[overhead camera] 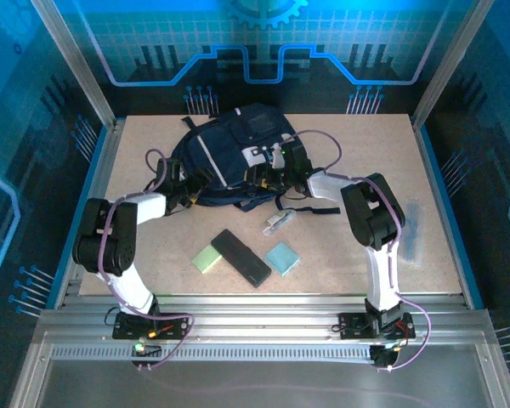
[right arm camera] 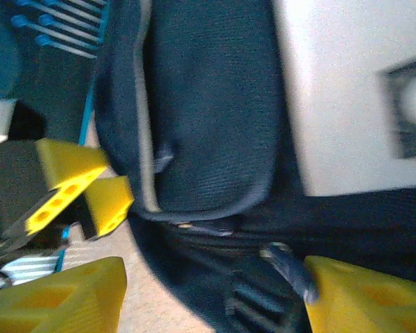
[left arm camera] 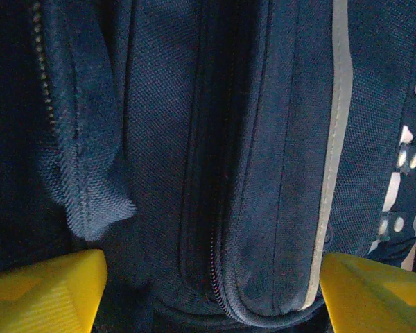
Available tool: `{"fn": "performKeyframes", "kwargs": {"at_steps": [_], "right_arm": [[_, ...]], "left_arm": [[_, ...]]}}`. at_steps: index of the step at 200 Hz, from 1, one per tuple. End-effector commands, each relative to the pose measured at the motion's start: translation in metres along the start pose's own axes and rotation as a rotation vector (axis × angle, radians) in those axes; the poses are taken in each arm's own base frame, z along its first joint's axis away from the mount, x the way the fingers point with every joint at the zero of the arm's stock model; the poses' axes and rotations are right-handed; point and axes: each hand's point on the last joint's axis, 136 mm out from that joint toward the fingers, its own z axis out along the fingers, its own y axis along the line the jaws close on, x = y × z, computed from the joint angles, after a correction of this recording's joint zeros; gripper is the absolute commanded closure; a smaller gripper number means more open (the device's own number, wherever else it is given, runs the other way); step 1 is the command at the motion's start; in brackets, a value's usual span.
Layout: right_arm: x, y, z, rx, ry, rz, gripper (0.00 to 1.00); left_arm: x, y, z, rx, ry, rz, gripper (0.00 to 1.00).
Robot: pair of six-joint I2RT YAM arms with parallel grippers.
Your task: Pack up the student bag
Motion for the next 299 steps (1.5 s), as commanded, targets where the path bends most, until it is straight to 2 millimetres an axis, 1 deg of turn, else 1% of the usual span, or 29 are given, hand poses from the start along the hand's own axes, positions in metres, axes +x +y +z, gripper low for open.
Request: {"fn": "performKeyframes", "kwargs": {"at_steps": [1,18,30,44,60,78,86,100,111,122,138,162,183,195,207,220,246,263,276,291,299], "right_arm": [[0.0,0.054,-0.023,-0.111,-0.006,-0.154,0.32],[0.002,0.047,-0.037,-0.094,-0.019,-0.163,0.31],[0.0,0.036,-0.046,-0.067,-0.028,-0.149,0.31],[-0.004,0.018,-0.059,-0.022,-0.049,-0.117,0.31],[-0.009,-0.006,-0.074,0.067,-0.075,-0.076,0.31],[-0.013,-0.046,-0.095,0.261,-0.108,0.003,0.3],[-0.014,-0.06,-0.103,0.324,-0.116,0.032,0.3],[-0.015,-0.079,-0.115,0.386,-0.142,0.084,0.31],[-0.017,-0.088,-0.117,0.392,-0.156,0.116,0.33],[-0.017,-0.096,-0.115,0.39,-0.158,0.142,0.36],[-0.021,-0.103,-0.108,0.371,-0.162,0.17,0.4],[-0.026,-0.11,-0.093,0.326,-0.173,0.22,0.41],[-0.027,-0.12,-0.083,0.321,-0.174,0.29,0.41],[-0.026,-0.126,-0.078,0.32,-0.176,0.328,0.39],[-0.027,-0.129,-0.072,0.302,-0.186,0.351,0.37],[-0.028,-0.13,-0.065,0.283,-0.19,0.37,0.37],[-0.019,-0.135,-0.051,0.284,-0.163,0.409,0.43],[-0.009,-0.144,-0.047,0.318,-0.153,0.436,0.47],[-0.004,-0.146,-0.045,0.322,-0.147,0.448,0.52],[-0.001,-0.147,-0.044,0.331,-0.139,0.449,0.58],[0.002,-0.147,-0.043,0.339,-0.128,0.445,0.6]], "left_arm": [[0.006,0.02,-0.008,-0.13,0.05,0.072,0.18],[-0.001,0.013,-0.024,-0.157,0.028,0.133,0.18],[-0.003,0.007,-0.034,-0.163,0.023,0.162,0.18],[-0.002,0.0,-0.044,-0.165,0.027,0.188,0.17],[0.002,-0.011,-0.051,-0.164,0.038,0.224,0.18],[0.014,-0.03,-0.054,-0.149,0.064,0.279,0.18],[0.019,-0.039,-0.053,-0.135,0.079,0.296,0.18],[0.028,-0.054,-0.05,-0.111,0.103,0.304,0.19],[0.035,-0.067,-0.046,-0.076,0.115,0.294,0.21],[0.041,-0.08,-0.04,-0.03,0.128,0.272,0.23],[0.049,-0.093,-0.028,0.015,0.142,0.239,0.26],[0.057,-0.102,-0.007,0.069,0.158,0.156,0.3],[0.064,-0.094,0.012,0.08,0.165,0.064,0.31],[0.07,-0.089,0.02,0.081,0.167,0.032,0.31],[0.074,-0.085,0.026,0.078,0.169,0.007,0.31],[0.078,-0.08,0.034,0.075,0.177,-0.016,0.31],[0.08,-0.071,0.051,0.067,0.18,-0.059,0.31],[0.082,-0.068,0.062,0.07,0.191,-0.089,0.31],[0.084,-0.065,0.07,0.072,0.197,-0.112,0.32],[0.087,-0.065,0.079,0.084,0.213,-0.138,0.34],[0.087,-0.069,0.082,0.106,0.219,-0.149,0.37]]}}
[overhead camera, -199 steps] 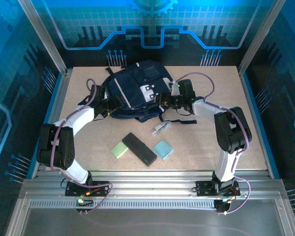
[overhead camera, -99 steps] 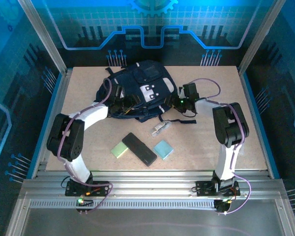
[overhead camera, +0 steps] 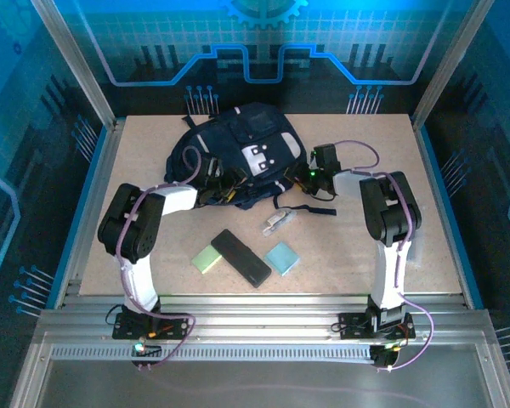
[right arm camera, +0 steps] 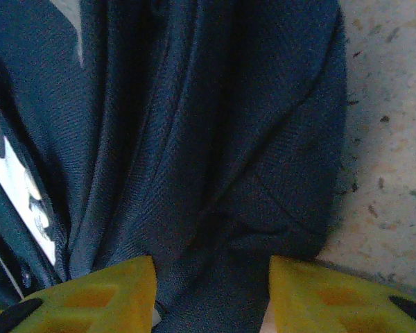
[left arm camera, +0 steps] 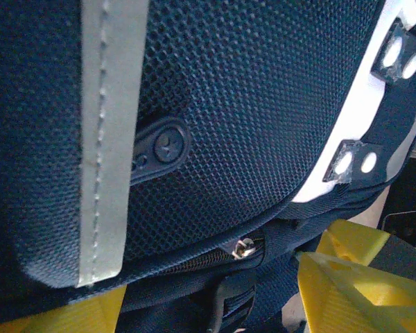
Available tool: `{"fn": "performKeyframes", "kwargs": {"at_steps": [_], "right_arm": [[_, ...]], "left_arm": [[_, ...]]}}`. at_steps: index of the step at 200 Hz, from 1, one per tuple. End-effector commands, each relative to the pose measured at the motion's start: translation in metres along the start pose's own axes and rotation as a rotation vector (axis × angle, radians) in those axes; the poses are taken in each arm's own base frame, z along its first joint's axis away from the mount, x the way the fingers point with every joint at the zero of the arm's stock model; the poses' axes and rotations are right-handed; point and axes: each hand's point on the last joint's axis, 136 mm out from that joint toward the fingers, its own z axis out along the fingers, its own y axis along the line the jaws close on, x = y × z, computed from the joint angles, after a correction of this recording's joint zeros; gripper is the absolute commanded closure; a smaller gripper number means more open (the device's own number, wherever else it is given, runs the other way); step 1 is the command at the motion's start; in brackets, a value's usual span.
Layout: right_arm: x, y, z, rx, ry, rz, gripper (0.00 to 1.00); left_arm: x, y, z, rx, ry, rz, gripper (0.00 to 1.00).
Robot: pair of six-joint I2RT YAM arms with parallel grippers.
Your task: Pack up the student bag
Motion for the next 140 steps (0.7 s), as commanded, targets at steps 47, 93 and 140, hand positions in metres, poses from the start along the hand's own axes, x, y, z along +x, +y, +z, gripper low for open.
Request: {"fn": "performKeyframes", "kwargs": {"at_steps": [47,93,140], "right_arm": [[0.038,-0.014,0.025,0.091,0.093,-0.028,0.67],[0.039,-0.011,0.026,0.087,0.1,-0.03,0.69],[0.039,-0.013,0.023,0.101,0.1,-0.038,0.69]], "left_arm": [[0.016,-0.029,0.033,0.145,0.082,-0.06,0.43],[0.016,-0.028,0.041,0.127,0.073,-0.05,0.44],[0.011,-0.015,0.049,0.052,0.056,-0.007,0.48]]}}
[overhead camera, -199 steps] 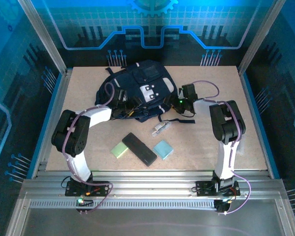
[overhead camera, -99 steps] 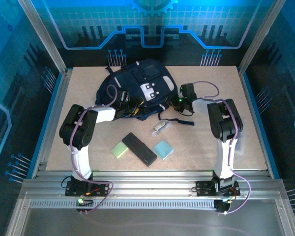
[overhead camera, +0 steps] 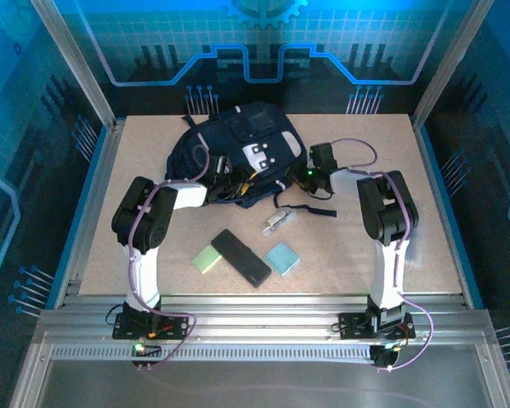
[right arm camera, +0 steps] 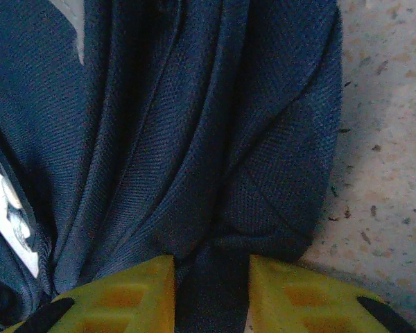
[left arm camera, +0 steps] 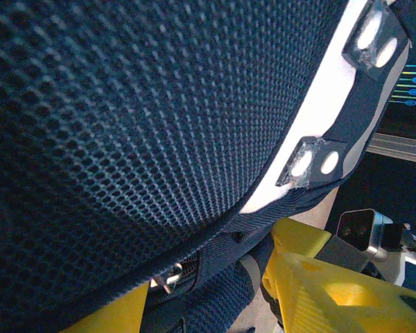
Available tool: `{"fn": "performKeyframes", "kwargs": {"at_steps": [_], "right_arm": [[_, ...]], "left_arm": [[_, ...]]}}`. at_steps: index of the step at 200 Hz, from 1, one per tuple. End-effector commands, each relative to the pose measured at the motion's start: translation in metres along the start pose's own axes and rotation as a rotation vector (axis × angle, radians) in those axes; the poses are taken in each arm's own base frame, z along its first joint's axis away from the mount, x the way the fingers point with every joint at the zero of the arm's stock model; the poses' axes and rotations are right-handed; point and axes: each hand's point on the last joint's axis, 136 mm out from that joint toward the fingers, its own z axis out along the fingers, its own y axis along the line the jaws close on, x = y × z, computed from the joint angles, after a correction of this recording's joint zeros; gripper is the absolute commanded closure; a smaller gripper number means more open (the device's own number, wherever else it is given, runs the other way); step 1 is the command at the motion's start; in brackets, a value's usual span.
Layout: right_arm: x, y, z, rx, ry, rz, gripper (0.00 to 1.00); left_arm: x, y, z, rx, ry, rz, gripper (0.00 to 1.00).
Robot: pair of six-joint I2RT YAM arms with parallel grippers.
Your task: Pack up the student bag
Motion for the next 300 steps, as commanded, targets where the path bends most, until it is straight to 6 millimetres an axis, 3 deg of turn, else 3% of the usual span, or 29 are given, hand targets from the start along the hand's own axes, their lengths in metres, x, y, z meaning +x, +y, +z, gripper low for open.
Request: {"fn": "performKeyframes", "kwargs": {"at_steps": [1,46,89,107,115,144,159,172,227,270,300], "right_arm": [[0.044,-0.01,0.016,0.043,0.128,-0.012,0.69],[0.042,-0.011,0.015,0.045,0.124,-0.004,0.7],[0.037,-0.009,0.01,0.047,0.103,-0.013,0.71],[0.038,-0.008,0.011,0.045,0.105,-0.011,0.71],[0.038,-0.009,0.011,0.048,0.106,-0.01,0.72],[0.034,-0.017,0.011,0.068,0.088,0.02,0.76],[0.028,-0.021,0.012,0.07,0.07,0.045,0.86],[0.02,-0.023,0.012,0.072,0.05,0.06,1.0],[-0.001,-0.04,0.005,0.117,-0.007,0.104,1.0],[0.0,-0.04,0.004,0.121,-0.009,0.106,1.0],[-0.007,-0.045,0.001,0.14,-0.024,0.106,1.0]], "left_arm": [[0.002,0.016,0.016,-0.056,0.003,0.055,0.48],[0.004,0.039,0.017,-0.168,0.026,0.115,0.57],[-0.001,0.054,0.014,-0.233,0.013,0.146,0.85],[-0.006,0.048,0.015,-0.217,-0.01,0.154,0.89],[-0.009,0.045,0.016,-0.212,-0.02,0.161,1.0],[-0.016,0.03,0.012,-0.191,-0.045,0.187,1.0],[-0.015,0.021,0.004,-0.181,-0.046,0.213,1.0],[-0.011,0.018,-0.007,-0.196,-0.035,0.249,1.0],[-0.006,0.028,-0.065,-0.31,-0.04,0.407,1.0],[-0.006,0.03,-0.076,-0.328,-0.049,0.445,1.0],[-0.015,0.047,-0.091,-0.373,-0.063,0.436,1.0]]}}
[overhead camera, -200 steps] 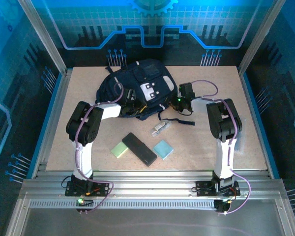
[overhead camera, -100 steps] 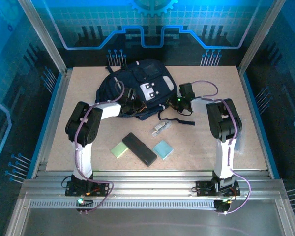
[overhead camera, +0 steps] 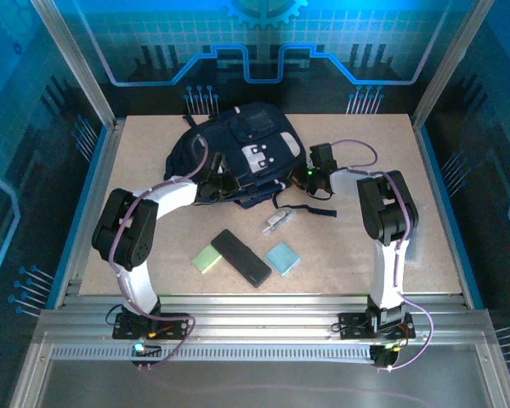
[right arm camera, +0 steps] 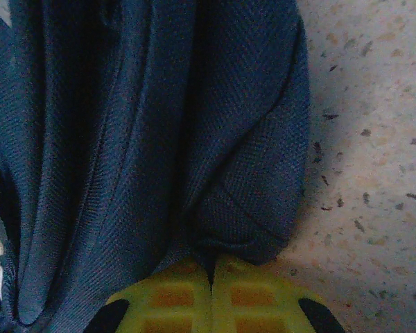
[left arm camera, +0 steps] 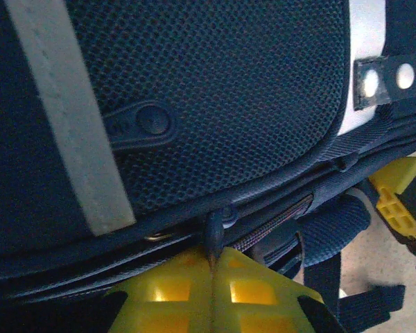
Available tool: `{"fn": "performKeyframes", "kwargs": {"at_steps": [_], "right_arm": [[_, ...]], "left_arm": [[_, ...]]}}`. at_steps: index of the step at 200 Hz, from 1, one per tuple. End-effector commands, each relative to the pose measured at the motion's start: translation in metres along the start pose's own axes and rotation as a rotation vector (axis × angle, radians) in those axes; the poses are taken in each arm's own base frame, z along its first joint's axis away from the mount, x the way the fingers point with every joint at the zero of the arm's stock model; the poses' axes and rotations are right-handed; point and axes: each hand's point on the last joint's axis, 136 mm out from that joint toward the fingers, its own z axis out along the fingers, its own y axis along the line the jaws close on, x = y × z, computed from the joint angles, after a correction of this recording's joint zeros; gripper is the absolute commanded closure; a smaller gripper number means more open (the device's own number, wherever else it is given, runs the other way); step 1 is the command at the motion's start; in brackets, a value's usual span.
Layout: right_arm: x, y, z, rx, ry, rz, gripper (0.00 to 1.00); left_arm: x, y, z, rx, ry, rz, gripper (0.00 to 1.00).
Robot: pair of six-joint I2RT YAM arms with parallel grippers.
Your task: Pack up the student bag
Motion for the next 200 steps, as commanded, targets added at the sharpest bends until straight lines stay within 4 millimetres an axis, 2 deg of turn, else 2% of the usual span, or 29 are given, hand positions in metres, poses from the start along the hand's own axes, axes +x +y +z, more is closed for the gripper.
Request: {"fn": "performKeyframes", "kwargs": {"at_steps": [1,42,61,77,88,109,119,136,152,183,200], "right_arm": [[-0.008,-0.04,0.003,0.122,-0.021,0.055,1.0],[-0.026,-0.046,-0.005,0.136,-0.05,0.064,1.0],[-0.034,-0.045,-0.008,0.14,-0.063,0.056,1.0],[-0.041,-0.039,-0.01,0.131,-0.075,0.048,1.0],[-0.046,-0.032,-0.011,0.114,-0.078,0.035,1.0],[-0.05,-0.01,-0.024,0.054,-0.057,0.001,0.99],[-0.048,0.001,-0.036,0.034,-0.05,-0.022,0.89],[-0.039,0.018,-0.056,-0.014,-0.02,-0.046,0.62],[-0.023,0.031,-0.074,-0.063,0.041,-0.063,0.48],[0.014,0.045,-0.098,-0.107,0.173,-0.066,0.43],[0.03,0.052,-0.109,-0.136,0.193,-0.065,0.43]], "left_arm": [[-0.003,0.032,-0.021,-0.091,-0.016,0.014,1.0],[-0.02,0.069,-0.053,-0.182,-0.066,0.041,1.0],[-0.025,0.07,-0.061,-0.188,-0.084,0.065,1.0],[-0.028,0.06,-0.062,-0.146,-0.086,0.06,1.0],[-0.028,0.047,-0.062,-0.09,-0.086,0.054,1.0],[-0.025,0.004,-0.064,0.022,-0.082,0.066,1.0],[-0.023,-0.018,-0.065,0.07,-0.084,0.075,1.0],[-0.022,-0.054,-0.062,0.172,-0.089,0.06,1.0],[-0.023,-0.082,-0.06,0.248,-0.093,0.055,1.0],[-0.024,-0.133,-0.06,0.347,-0.131,0.143,1.0],[-0.023,-0.15,-0.056,0.376,-0.125,0.183,1.0]]}}
